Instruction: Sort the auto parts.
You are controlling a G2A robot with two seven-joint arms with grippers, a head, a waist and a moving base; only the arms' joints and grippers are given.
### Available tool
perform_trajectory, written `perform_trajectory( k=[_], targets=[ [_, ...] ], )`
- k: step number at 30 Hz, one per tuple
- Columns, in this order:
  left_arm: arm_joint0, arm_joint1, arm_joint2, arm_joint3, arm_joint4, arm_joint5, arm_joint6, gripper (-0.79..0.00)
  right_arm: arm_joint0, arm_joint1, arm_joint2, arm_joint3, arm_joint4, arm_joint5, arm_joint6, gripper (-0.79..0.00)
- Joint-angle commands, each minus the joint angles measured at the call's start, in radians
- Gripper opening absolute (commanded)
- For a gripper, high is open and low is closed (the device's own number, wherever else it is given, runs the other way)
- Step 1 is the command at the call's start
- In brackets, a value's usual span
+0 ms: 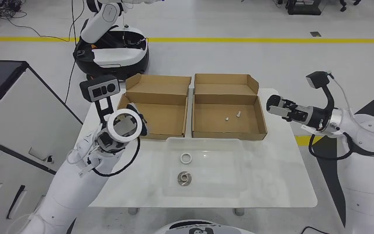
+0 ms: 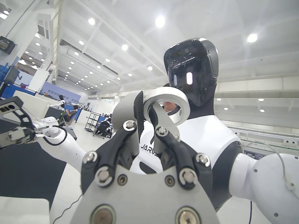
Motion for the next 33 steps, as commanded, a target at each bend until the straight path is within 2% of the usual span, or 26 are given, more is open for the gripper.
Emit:
perform_trajectory(
  k=[1,5,15,27,33],
  targets=[
    [-0.013,-0.005,0.005,0.016,0.066,0.031,0.031,-0.785,0.000,0.000,0.000,0.000,0.000,0.000,0.000,0.000],
    [-0.032,-0.013,0.014,0.047,0.242,0.107,0.085,-0.785,0.000,0.000,0.000,0.000,0.000,0.000,0.000,0.000],
    [-0.017,-0.030,0.023,0.048,0.408,0.158,0.189,-0.785,0.000,0.000,0.000,0.000,0.000,0.000,0.000,0.000],
    [-0.171,-0.057,0.024,0.091,0.674,0.397,0.338,-0.785,0.000,0.000,0.000,0.000,0.000,0.000,0.000,0.000],
    [-0.213,-0.064,0.032,0.121,0.803,0.530,0.347,-0.785,0.000,0.000,0.000,0.000,0.000,0.000,0.000,0.000]
  ],
)
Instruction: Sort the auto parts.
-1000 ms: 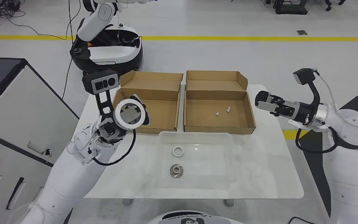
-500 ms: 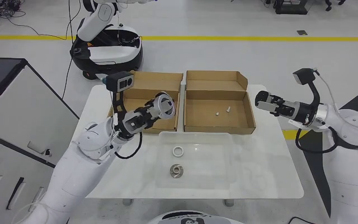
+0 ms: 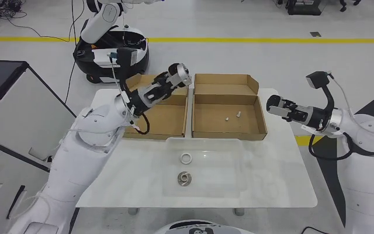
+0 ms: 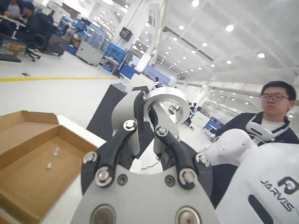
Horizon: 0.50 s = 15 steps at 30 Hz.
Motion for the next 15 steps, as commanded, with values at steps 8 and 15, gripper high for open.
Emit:
perform_trajectory(
  k=[8,15],
  targets=[
    [0.038,-0.008,0.052,0.008,0.102,0.193,-0.014,-0.785,0.000,0.000,0.000,0.000,0.000,0.000,0.000,0.000],
    [0.013,-0.010,0.064,0.044,0.223,0.309,-0.057,-0.785,0.000,0.000,0.000,0.000,0.000,0.000,0.000,0.000]
  ],
)
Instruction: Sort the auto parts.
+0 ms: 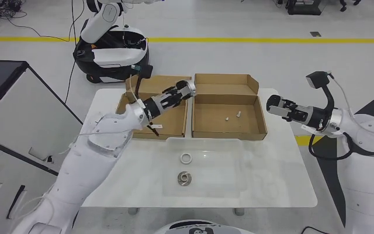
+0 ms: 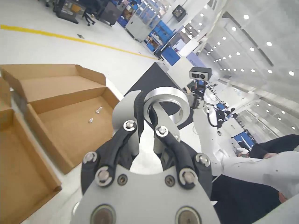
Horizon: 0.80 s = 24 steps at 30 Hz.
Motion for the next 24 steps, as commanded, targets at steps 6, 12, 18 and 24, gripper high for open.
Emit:
perform_trajectory(
  k=[6,12,18,24],
  targets=[
    [-0.065,-0.013,0.053,0.050,0.105,0.051,-0.040,-0.785,0.000,0.000,0.000,0.000,0.000,0.000,0.000,0.000],
    [-0.170,-0.030,0.095,0.127,0.131,0.068,-0.118,-0.785,0.000,0.000,0.000,0.000,0.000,0.000,0.000,0.000],
    [-0.263,-0.046,0.129,0.207,0.097,0.099,-0.245,-0.785,0.000,0.000,0.000,0.000,0.000,0.000,0.000,0.000],
    [-0.338,-0.055,0.168,0.289,0.134,0.110,-0.384,-0.785,0.000,0.000,0.000,0.000,0.000,0.000,0.000,0.000]
  ],
)
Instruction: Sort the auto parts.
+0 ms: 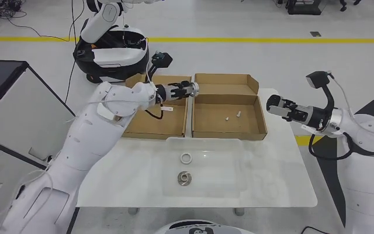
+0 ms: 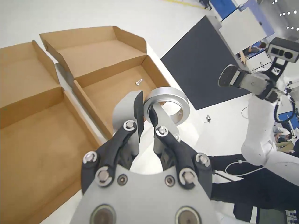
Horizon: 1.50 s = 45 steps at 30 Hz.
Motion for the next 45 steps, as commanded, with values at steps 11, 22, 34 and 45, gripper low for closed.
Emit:
perform_trajectory(
  k=[11,22,34,45],
  targets=[
    [-0.079,-0.010,0.060,0.217,0.128,-0.047,-0.131,-0.785,0.000,0.000,0.000,0.000,0.000,0.000,0.000,0.000],
    [-0.133,-0.034,0.135,0.368,0.222,-0.120,-0.173,-0.785,0.000,0.000,0.000,0.000,0.000,0.000,0.000,0.000],
    [-0.142,-0.078,0.231,0.491,0.263,-0.161,-0.159,-0.785,0.000,0.000,0.000,0.000,0.000,0.000,0.000,0.000],
    [-0.155,-0.105,0.280,0.594,0.332,-0.208,-0.153,-0.785,0.000,0.000,0.000,0.000,0.000,0.000,0.000,0.000]
  ],
)
